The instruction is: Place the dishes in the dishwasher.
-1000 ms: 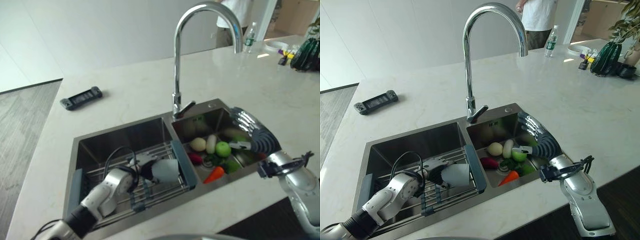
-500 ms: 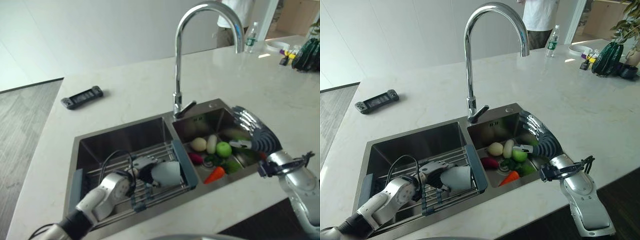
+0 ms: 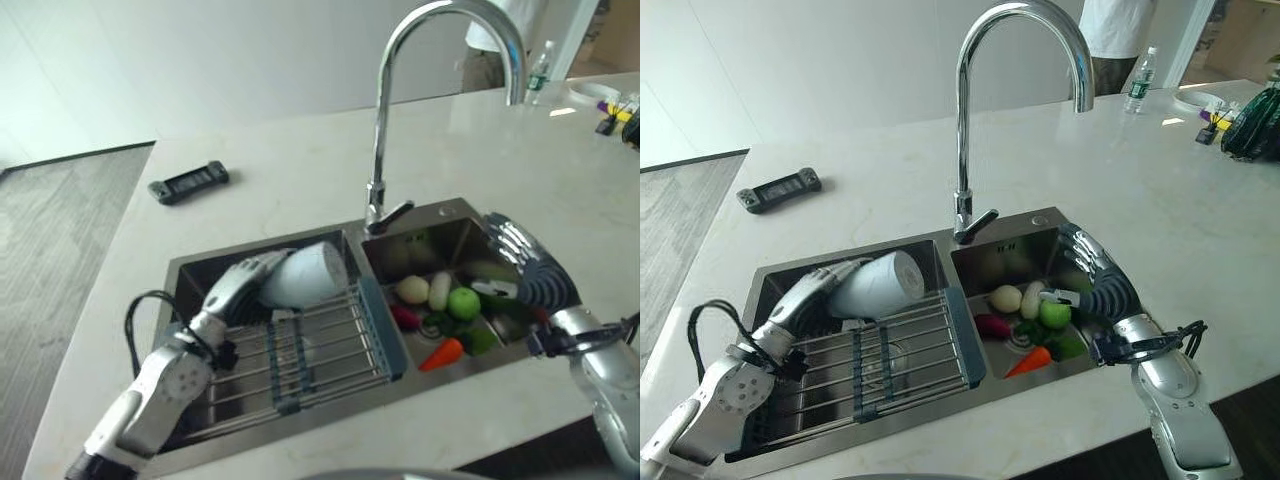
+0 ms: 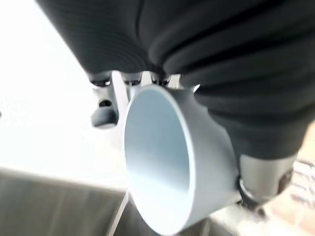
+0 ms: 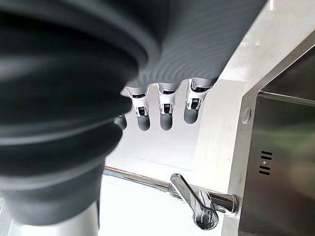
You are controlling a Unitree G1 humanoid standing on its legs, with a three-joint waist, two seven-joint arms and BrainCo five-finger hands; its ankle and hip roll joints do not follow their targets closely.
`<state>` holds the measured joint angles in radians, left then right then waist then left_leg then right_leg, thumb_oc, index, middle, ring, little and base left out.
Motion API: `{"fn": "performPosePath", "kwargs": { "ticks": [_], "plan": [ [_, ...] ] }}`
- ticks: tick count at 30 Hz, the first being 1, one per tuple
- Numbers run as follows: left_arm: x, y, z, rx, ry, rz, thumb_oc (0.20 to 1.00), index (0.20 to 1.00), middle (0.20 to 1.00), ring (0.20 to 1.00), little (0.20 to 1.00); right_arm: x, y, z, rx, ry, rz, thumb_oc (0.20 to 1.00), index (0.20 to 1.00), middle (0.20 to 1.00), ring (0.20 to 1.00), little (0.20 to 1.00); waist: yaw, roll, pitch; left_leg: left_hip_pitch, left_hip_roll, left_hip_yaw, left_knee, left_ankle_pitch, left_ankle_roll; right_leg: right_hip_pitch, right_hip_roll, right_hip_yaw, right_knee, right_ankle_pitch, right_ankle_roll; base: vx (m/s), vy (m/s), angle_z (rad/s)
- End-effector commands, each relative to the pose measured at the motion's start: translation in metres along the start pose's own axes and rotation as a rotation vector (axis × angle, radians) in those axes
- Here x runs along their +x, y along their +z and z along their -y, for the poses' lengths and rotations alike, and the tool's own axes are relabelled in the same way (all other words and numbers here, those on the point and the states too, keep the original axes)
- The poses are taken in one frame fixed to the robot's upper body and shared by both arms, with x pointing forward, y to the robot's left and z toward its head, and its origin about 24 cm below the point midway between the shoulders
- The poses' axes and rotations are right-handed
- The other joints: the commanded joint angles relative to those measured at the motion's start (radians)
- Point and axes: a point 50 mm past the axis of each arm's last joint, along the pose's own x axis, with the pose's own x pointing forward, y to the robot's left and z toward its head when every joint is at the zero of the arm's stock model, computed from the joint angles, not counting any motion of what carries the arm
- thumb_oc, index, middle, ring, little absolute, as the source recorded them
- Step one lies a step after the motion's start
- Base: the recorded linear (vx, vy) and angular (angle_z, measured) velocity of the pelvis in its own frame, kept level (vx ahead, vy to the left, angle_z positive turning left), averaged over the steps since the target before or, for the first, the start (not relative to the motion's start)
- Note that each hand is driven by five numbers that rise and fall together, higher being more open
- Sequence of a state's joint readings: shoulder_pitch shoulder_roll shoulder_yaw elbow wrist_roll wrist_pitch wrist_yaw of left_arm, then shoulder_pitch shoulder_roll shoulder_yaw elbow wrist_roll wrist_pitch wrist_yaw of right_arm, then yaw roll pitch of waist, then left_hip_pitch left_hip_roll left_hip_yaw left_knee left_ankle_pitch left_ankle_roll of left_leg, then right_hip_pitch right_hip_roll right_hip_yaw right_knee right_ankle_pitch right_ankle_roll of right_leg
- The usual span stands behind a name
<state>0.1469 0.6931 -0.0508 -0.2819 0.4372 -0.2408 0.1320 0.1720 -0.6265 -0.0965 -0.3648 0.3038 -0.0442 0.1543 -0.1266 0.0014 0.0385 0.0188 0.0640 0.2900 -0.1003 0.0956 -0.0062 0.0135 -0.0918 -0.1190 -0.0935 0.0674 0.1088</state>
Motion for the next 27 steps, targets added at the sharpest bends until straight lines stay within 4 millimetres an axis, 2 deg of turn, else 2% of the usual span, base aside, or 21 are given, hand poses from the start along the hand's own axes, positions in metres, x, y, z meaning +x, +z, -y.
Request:
{"fn": "performPosePath", "kwargs": {
  "ticks": [1,2,6,10,12,13,14,15,16,17,18,19,20,21,22,23,25,27],
  "plan": [
    [0.017,0.018,-0.052,-0.101,0.383,0.166,0.200,0.200,0.200,0.200,0.200,0.013,0.034,0.011,-0.053,-0.056,0.194,1.000,1.000,1.000,1.000,1.000,0.012,0.013,0.022,0.112,0.054,-0.037,0.013,-0.133,-0.049,0.083,0.025,-0.023,0.006,-0.074,0.021,0.03,-0.072,0.14],
    [0.014,0.018,-0.065,-0.137,0.491,0.195,0.200,0.200,0.200,0.200,0.200,0.011,0.034,0.011,-0.049,-0.069,0.199,1.000,1.000,1.000,1.000,1.000,0.010,0.009,0.017,0.108,0.054,-0.046,0.013,-0.130,-0.050,0.081,0.030,-0.011,0.006,-0.076,0.018,0.03,-0.082,0.10],
    [0.008,0.026,-0.076,-0.218,0.602,0.259,0.200,0.200,0.200,0.200,0.200,0.007,0.034,0.011,-0.043,-0.095,0.205,1.000,1.000,1.000,1.000,1.000,0.010,0.003,0.008,0.093,0.064,-0.065,0.013,-0.120,-0.060,0.071,0.039,0.000,0.006,-0.078,0.012,0.00,-0.134,0.23],
    [-0.001,0.030,-0.074,-0.271,0.628,0.279,0.200,0.200,0.200,0.200,0.200,0.000,0.036,0.012,-0.063,-0.102,0.206,1.000,1.000,1.000,1.000,1.000,0.009,0.005,0.003,0.061,0.112,-0.043,0.013,-0.066,-0.100,0.053,0.042,-0.030,0.006,-0.069,0.011,-0.07,-0.177,0.38],
    [0.000,0.032,-0.071,-0.290,0.632,0.302,0.200,0.200,0.200,0.200,0.200,0.003,0.038,0.017,-0.078,-0.115,0.219,1.000,1.000,1.000,1.000,1.000,0.015,0.006,0.012,0.057,0.117,-0.070,0.013,-0.067,-0.106,0.051,0.054,-0.025,0.006,-0.074,-0.001,-0.18,-0.065,0.22],
    [0.001,0.033,-0.070,-0.288,0.640,0.303,0.200,0.200,0.200,0.200,0.200,0.005,0.040,0.018,-0.088,-0.115,0.227,1.000,1.000,1.000,1.000,1.000,0.011,0.007,0.016,0.076,0.114,-0.053,0.013,-0.065,-0.106,0.050,0.058,-0.021,0.006,-0.074,-0.004,-0.24,-0.020,0.06],
    [0.003,0.035,-0.070,-0.295,0.666,0.320,0.200,0.200,0.200,0.200,0.200,0.007,0.043,0.023,-0.098,-0.124,0.242,1.000,1.000,1.000,1.000,1.000,0.005,-0.011,0.031,0.078,0.117,0.020,0.096,-0.063,-0.108,0.050,0.048,-0.021,0.006,-0.064,-0.011,-0.35,-0.026,0.02],
    [0.005,0.039,-0.072,-0.319,0.685,0.344,0.200,0.200,0.200,0.200,0.200,0.006,0.046,0.030,-0.110,-0.151,0.258,1.000,1.000,1.000,1.000,1.000,0.000,-0.037,0.051,0.037,0.137,0.050,0.310,-0.067,-0.120,0.052,0.039,-0.022,0.006,-0.053,-0.027,-0.44,0.015,0.05],
    [0.007,0.041,-0.074,-0.336,0.696,0.365,0.200,0.200,0.200,0.200,0.200,0.004,0.047,0.036,-0.122,-0.180,0.269,1.000,1.000,1.000,1.000,1.000,-0.008,-0.052,0.060,0.018,0.146,0.036,0.436,-0.082,-0.122,0.035,0.032,-0.019,0.006,-0.031,-0.037,-0.43,0.109,0.19],
    [0.008,0.042,-0.075,-0.343,0.705,0.374,0.200,0.200,0.200,0.200,0.200,0.003,0.048,0.038,-0.123,-0.192,0.278,1.000,1.000,1.000,1.000,1.000,-0.016,-0.053,0.065,0.022,0.141,0.012,0.481,-0.103,-0.116,0.023,0.031,-0.014,0.006,-0.018,-0.039,-0.43,0.275,0.87],
    [0.009,0.041,-0.074,-0.351,0.709,0.370,0.200,0.200,0.200,0.200,0.200,0.002,0.048,0.040,-0.134,-0.193,0.283,1.000,1.000,1.000,1.000,1.000,-0.032,-0.038,0.066,0.056,0.117,-0.026,0.454,-0.142,-0.105,0.001,0.030,-0.012,0.006,0.001,-0.032,-0.33,0.270,0.78],
    [0.009,0.040,-0.073,-0.353,0.709,0.366,0.200,0.200,0.200,0.200,0.200,0.002,0.049,0.041,-0.138,-0.191,0.285,1.000,1.000,1.000,1.000,1.000,-0.037,-0.039,0.065,0.064,0.105,-0.032,0.438,-0.141,-0.101,-0.008,0.025,-0.012,0.006,0.011,-0.030,-0.32,0.345,0.64],
    [0.009,0.038,-0.072,-0.361,0.707,0.361,0.200,0.200,0.200,0.200,0.200,0.002,0.049,0.041,-0.148,-0.187,0.285,1.000,1.000,1.000,1.000,1.000,-0.046,-0.024,0.061,0.107,0.082,-0.048,0.344,-0.180,-0.092,-0.027,0.023,-0.016,0.006,0.028,-0.016,-0.27,0.317,0.20],
    [0.007,0.036,-0.071,-0.362,0.701,0.356,0.200,0.200,0.200,0.200,0.200,0.001,0.049,0.040,-0.145,-0.188,0.287,1.000,1.000,1.000,1.000,1.000,-0.061,-0.010,0.052,0.163,0.067,-0.033,0.254,-0.203,-0.084,-0.058,0.013,-0.018,0.006,0.050,0.001,-0.36,0.479,0.33],
    [0.006,0.034,-0.070,-0.367,0.681,0.346,0.200,0.200,0.200,0.200,0.200,0.000,0.048,0.040,-0.143,-0.200,0.282,1.000,1.000,1.000,1.000,1.000,-0.067,0.006,0.046,0.235,0.033,-0.018,0.116,-0.235,-0.071,-0.091,-0.007,-0.029,0.006,0.083,0.035,-0.32,0.421,0.52],
    [0.006,0.034,-0.070,-0.372,0.672,0.346,0.200,0.200,0.200,0.200,0.200,0.001,0.048,0.040,-0.144,-0.204,0.280,1.000,1.000,1.000,1.000,1.000,-0.067,0.011,0.047,0.256,0.014,-0.023,0.063,-0.235,-0.065,-0.107,-0.018,-0.033,0.006,0.100,0.052,-0.33,0.413,0.55],
    [0.006,0.035,-0.068,-0.381,0.644,0.349,0.200,0.200,0.200,0.200,0.200,-0.001,0.046,0.039,-0.153,-0.221,0.272,1.000,1.000,1.000,1.000,1.000,-0.068,0.012,0.058,0.267,-0.022,-0.043,0.013,-0.244,-0.045,-0.147,-0.042,-0.031,0.006,0.137,0.076,-0.31,0.315,0.64],
    [0.006,0.037,-0.067,-0.385,0.626,0.345,0.200,0.200,0.200,0.200,0.200,-0.003,0.045,0.038,-0.152,-0.225,0.269,1.000,1.000,1.000,1.000,1.000,-0.060,0.005,0.069,0.252,-0.046,-0.068,0.013,-0.259,-0.030,-0.169,-0.072,-0.045,0.006,0.164,0.081,-0.35,0.290,0.47]
  ]
}}
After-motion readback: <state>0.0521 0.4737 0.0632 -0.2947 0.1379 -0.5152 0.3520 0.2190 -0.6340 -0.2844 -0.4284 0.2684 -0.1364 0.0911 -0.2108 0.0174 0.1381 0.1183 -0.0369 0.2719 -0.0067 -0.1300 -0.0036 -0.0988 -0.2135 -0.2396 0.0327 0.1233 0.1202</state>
